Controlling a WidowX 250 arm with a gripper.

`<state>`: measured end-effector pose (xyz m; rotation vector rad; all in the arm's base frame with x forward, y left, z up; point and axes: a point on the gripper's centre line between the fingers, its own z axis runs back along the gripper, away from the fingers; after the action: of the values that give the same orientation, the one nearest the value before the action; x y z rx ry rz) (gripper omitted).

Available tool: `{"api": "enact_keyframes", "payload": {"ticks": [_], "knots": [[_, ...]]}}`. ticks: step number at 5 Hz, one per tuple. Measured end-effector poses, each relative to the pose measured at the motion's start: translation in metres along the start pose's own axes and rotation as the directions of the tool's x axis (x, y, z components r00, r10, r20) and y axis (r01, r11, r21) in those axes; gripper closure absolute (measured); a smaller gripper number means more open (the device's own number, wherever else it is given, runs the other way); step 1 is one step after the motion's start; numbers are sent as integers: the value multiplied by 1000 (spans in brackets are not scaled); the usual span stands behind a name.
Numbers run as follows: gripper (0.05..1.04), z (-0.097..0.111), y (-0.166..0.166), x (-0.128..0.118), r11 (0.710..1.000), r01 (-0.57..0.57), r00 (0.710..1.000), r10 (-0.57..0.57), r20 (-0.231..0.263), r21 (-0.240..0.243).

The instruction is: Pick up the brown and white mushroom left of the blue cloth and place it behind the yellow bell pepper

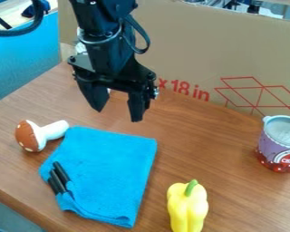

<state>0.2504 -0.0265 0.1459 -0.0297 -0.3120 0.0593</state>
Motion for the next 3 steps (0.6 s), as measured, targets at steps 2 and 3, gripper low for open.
{"api": "enact_keyframes", "payload": {"ticks": [2, 3], "knots": [[82, -7, 42, -6, 993, 96, 990, -103, -100, -69], [82, -12, 72, -2, 987, 127, 984, -138, -112, -102]]}}
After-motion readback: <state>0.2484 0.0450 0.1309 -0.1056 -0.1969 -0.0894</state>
